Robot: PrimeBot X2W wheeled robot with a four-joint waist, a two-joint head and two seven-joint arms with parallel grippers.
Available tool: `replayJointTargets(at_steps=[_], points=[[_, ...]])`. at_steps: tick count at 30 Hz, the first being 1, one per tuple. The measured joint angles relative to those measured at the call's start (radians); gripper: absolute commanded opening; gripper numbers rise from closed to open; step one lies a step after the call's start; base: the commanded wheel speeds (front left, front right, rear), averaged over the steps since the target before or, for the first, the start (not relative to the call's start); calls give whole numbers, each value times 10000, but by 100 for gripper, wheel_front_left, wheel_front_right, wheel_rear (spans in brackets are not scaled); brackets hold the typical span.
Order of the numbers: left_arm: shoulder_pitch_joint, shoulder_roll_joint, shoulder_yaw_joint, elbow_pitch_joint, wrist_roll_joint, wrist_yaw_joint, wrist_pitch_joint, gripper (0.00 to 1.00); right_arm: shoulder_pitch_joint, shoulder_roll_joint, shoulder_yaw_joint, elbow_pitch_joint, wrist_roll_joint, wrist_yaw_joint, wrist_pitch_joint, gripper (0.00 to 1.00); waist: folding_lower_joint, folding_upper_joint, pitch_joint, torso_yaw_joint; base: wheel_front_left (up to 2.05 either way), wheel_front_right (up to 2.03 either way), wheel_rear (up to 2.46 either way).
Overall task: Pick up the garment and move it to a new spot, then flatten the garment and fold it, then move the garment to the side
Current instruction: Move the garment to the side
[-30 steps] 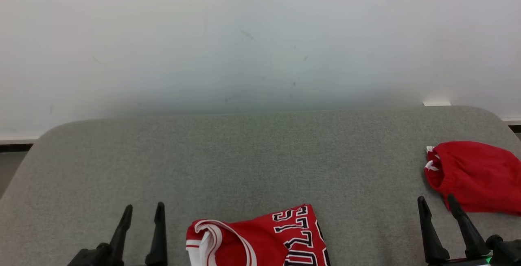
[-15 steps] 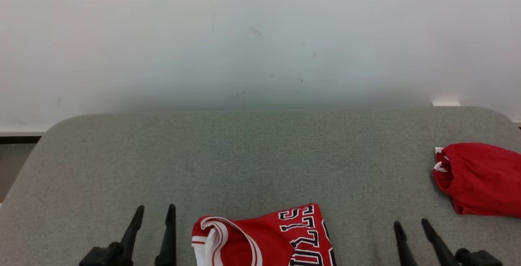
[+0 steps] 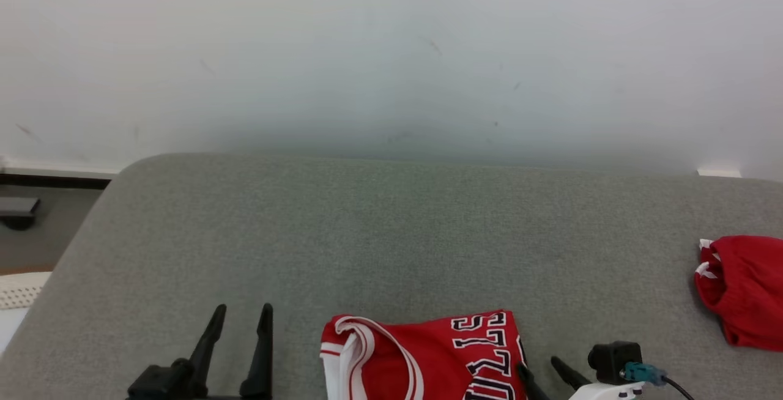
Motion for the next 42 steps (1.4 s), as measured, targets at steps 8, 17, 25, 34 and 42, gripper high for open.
replayJointTargets(at_steps=[8, 17, 25, 34, 42], points=[[-5, 2, 65, 48, 59, -44, 0, 100, -423, 219, 50, 1442, 169, 0, 1262, 100, 0, 0, 76, 638, 0, 0, 0], [-4, 2, 0, 96, 59, -71, 0, 100, -755, 240, 627, 1593, 940, -15, 1664, 0, 0, 0, 162, 871, 0, 0, 0], [-12, 2, -48, 31, 48, -65, 0, 100, -1184, 228, 669, 1638, 1007, -2, 1241, 0, 0, 0, 50, 658, 0, 0, 0], [-422, -2, -1239, -146, -215, -58, 0, 100, -2143, -474, 476, 1465, 1064, 0, 1110, 0, 0, 0, 49, 53, 0, 0, 0], [-637, 2, -1935, -201, -570, 234, 0, 100, -2640, -1020, 27, 1200, 1126, 0, 945, 0, 1, 0, 155, -1107, 0, 0, 0]])
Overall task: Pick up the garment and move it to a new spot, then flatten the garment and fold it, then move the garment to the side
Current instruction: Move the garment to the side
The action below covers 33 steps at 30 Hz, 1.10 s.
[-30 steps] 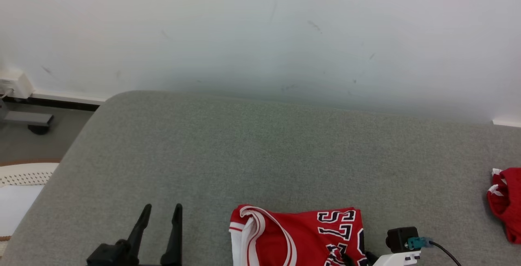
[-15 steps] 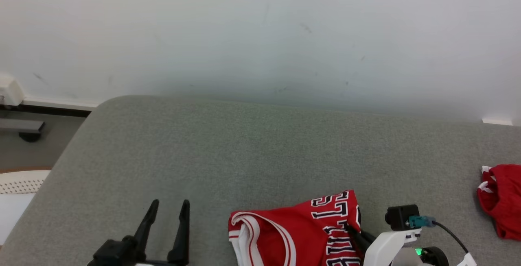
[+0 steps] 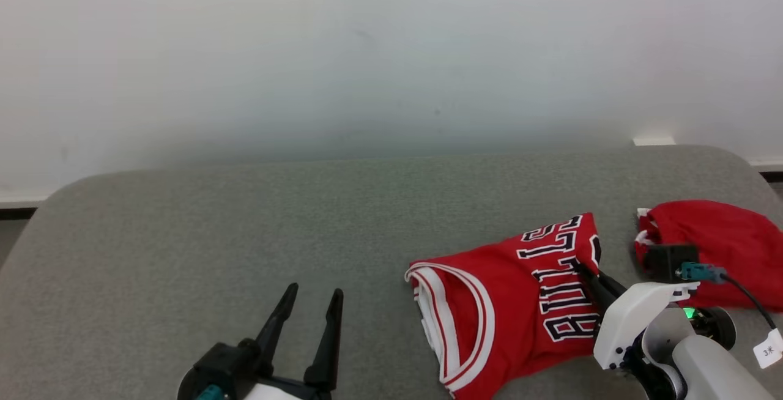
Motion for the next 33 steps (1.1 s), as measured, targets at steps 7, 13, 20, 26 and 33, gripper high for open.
replayJointTargets(at_steps=[7, 13, 20, 26, 33], points=[[-121, 0, -619, -35, -115, 52, 0, 100, -2, -303, -362, -257, 10, 0, -96, 0, -1, 0, 111, -1276, 0, 0, 0], [-181, -2, -1187, -4, -157, 71, 0, 100, 136, -405, -648, -562, -23, 0, -127, 0, 0, 0, 212, -2199, 0, 0, 0], [-344, -4, -1528, 127, -173, 167, 0, 100, 340, -422, -957, -928, -75, 0, -67, 0, 0, 0, 366, -2644, 0, 0, 0], [-383, -4, -1609, 232, -148, 84, 0, 100, 108, -564, -924, -1183, -397, 0, 215, 0, 0, 0, 588, -2475, 0, 0, 0], [-959, -6, -1406, 318, 378, -105, 0, 100, -1264, -1150, -1012, -1634, -773, 0, 451, 0, 0, 0, 1541, -2109, 0, 0, 0]])
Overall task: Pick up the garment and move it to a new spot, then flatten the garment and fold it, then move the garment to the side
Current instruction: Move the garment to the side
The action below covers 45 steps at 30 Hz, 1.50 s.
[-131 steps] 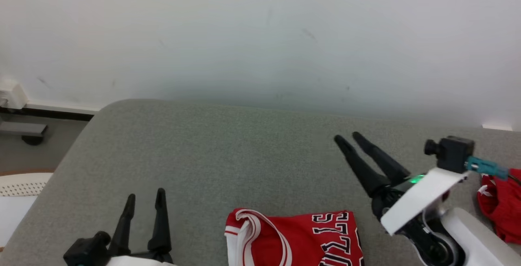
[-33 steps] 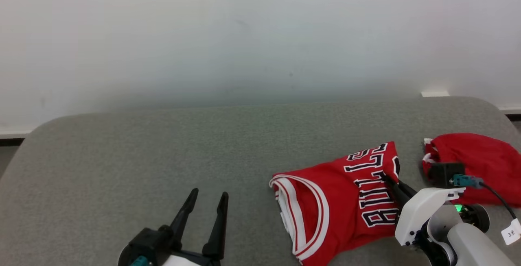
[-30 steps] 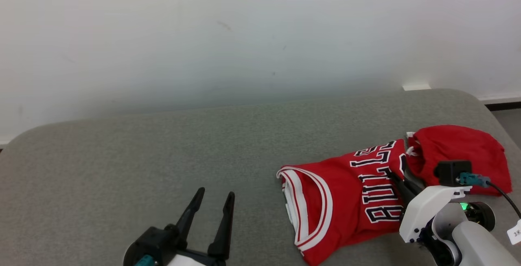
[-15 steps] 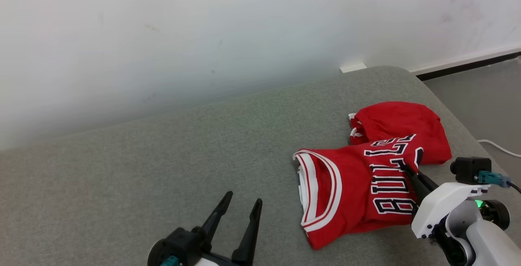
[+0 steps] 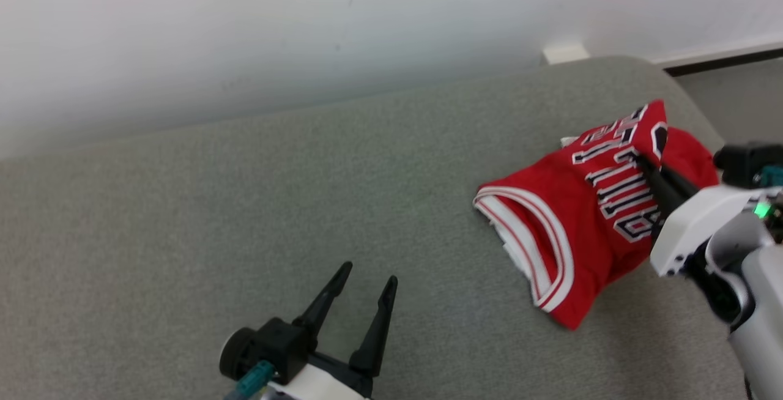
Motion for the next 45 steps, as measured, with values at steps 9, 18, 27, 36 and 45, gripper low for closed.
replayJointTargets(at_steps=[9, 18, 27, 36, 45], points=[[-581, 19, 376, 88, 405, -226, 0, 100, -1263, -928, -464, 84, -58, 0, 186, 0, 2, 0, 1498, 528, 0, 0, 0], [-907, 125, 546, -10, 711, -309, 0, 100, -1489, -1981, -1743, 489, -297, 0, 265, 0, 3, 0, 2458, 690, 0, 0, 0], [-1541, 303, 535, -50, 802, -355, 0, 100, -2350, -1611, -2232, 2587, -481, 0, -25, 0, 2, 0, 3429, 709, 0, 0, 0], [-1541, 290, 690, 4, 777, -378, -8, 100, -3061, -1716, -2364, 5022, -1210, 0, -1003, 100, 1, 0, 3202, 1084, 0, 0, 0], [-912, 159, 1221, 10, 581, -382, -8, 100, -3080, -1822, -1710, 5450, -1797, 0, -2054, 100, 0, 0, 1851, 1175, 0, 0, 0]])
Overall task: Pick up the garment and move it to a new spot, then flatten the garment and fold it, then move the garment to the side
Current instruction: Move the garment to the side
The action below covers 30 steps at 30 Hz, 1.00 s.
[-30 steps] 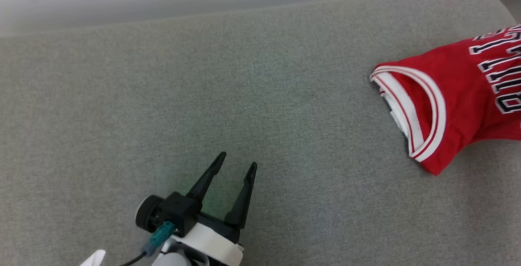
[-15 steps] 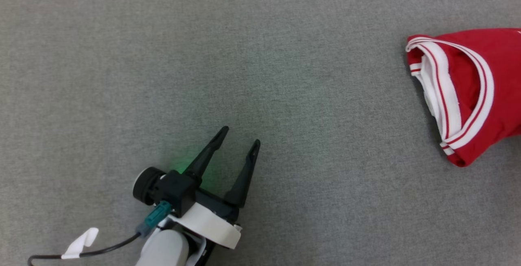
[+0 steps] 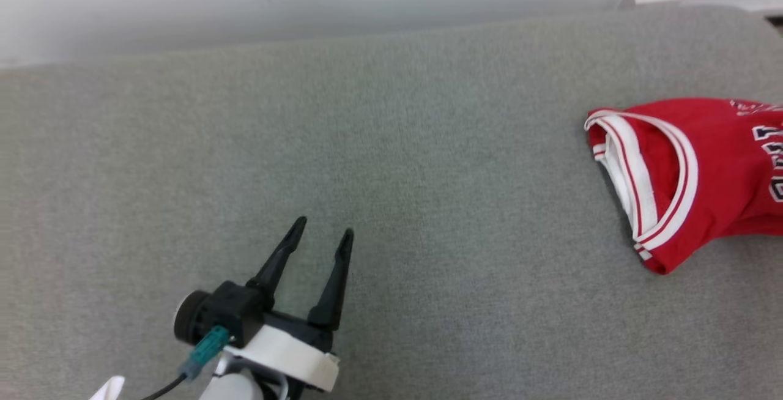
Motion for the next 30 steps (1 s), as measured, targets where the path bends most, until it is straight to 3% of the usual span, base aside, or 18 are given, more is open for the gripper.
replayJointTargets(at_steps=[8, 14, 19, 25, 30], points=[[1073, -111, 729, -52, -209, 100, 0, 100, 1090, 159, 1055, -1501, 443, 0, -422, 100, -2, 0, -1897, 59, 0, 0, 0], [1556, -136, 1371, -332, -224, 284, 0, 100, 2427, 130, 1461, -4090, 1377, 0, -499, 100, -4, 0, -3095, 180, 0, 0, 0], [1811, -148, 1967, -453, -322, 420, 0, 100, 4202, 192, 1091, -6082, 1592, 0, -621, 100, -4, 0, -3537, 437, 0, 0, 0], [2214, -151, 2393, -483, -341, 564, 0, 100, 6373, 1028, 414, -8061, 1106, 8, -963, 100, -3, 0, -3724, 646, 0, 0, 0], [2433, -153, 2447, -247, -408, 596, 0, 100, 7848, 1760, -140, -8890, 560, 8, -1338, 100, -3, 0, -3788, 726, 0, 0, 0]])
